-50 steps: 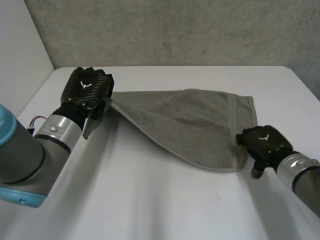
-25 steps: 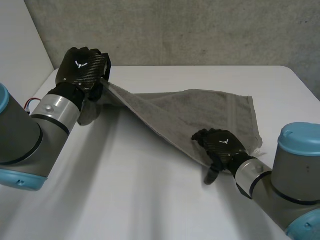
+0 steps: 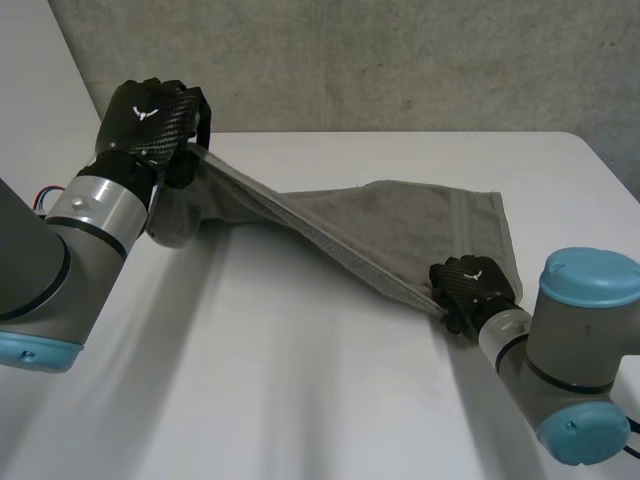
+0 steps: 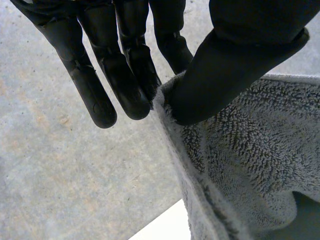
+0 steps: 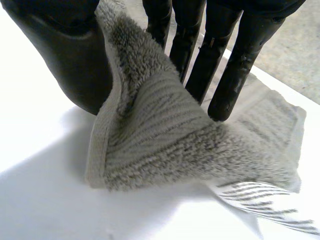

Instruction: Fold the towel.

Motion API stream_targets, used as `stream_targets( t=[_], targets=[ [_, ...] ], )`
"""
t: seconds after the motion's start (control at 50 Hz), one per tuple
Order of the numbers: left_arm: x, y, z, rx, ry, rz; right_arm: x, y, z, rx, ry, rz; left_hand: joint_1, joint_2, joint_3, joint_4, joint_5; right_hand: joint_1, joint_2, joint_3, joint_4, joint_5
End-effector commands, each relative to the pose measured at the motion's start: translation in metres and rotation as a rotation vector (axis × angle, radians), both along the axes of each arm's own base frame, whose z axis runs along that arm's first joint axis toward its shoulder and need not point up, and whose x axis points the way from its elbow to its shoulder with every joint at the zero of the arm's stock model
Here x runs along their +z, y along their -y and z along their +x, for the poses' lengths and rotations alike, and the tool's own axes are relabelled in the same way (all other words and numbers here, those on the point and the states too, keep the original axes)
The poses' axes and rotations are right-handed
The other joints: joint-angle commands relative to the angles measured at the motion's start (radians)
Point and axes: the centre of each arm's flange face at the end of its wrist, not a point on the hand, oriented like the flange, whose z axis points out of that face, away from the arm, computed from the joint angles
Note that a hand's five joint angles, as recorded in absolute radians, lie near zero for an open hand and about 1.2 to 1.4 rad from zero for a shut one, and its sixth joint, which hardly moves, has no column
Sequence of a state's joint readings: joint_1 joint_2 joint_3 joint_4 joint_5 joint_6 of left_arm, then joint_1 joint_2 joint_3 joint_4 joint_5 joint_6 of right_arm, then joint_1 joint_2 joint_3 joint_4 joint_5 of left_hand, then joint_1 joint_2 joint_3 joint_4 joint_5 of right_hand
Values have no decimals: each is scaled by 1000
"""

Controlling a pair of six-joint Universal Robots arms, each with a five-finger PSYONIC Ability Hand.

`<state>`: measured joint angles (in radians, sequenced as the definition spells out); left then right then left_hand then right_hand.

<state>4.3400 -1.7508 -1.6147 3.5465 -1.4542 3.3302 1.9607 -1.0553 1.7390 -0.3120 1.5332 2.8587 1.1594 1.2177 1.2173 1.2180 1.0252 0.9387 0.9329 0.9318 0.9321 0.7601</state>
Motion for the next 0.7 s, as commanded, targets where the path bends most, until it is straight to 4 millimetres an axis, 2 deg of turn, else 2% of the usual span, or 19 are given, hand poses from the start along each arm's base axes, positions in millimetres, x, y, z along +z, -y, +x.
stream_targets(
  t=[0.02,0.16,0.28,0.44,0.54,0.66,0.7],
  targets=[
    [-4,5,6,20,1,15,23,1,-9,-23,13,-53,237,179,179,178,197,1,7,8,7,5],
    [-10,7,12,37,7,32,45,8,-31,-70,-11,-116,237,179,179,178,197,-143,-137,-136,-136,-139],
    [-11,10,15,50,8,35,47,14,-41,-91,-41,-137,237,179,179,178,197,-211,-205,-204,-204,-207],
    [-15,10,16,49,1,52,37,18,-45,-82,-42,-109,237,179,179,178,197,-184,-179,-177,-178,-180],
    [-21,8,17,45,-7,77,12,14,-42,-53,-57,-22,237,179,179,178,197,-181,-176,-175,-175,-177],
    [-24,7,17,44,-3,85,10,13,-45,-65,-56,-7,237,179,179,178,197,-181,-176,-175,-175,-177],
    [-25,7,17,44,-1,89,11,11,-45,-58,-61,5,237,179,179,178,197,-74,-68,-67,-67,-70]
  ],
)
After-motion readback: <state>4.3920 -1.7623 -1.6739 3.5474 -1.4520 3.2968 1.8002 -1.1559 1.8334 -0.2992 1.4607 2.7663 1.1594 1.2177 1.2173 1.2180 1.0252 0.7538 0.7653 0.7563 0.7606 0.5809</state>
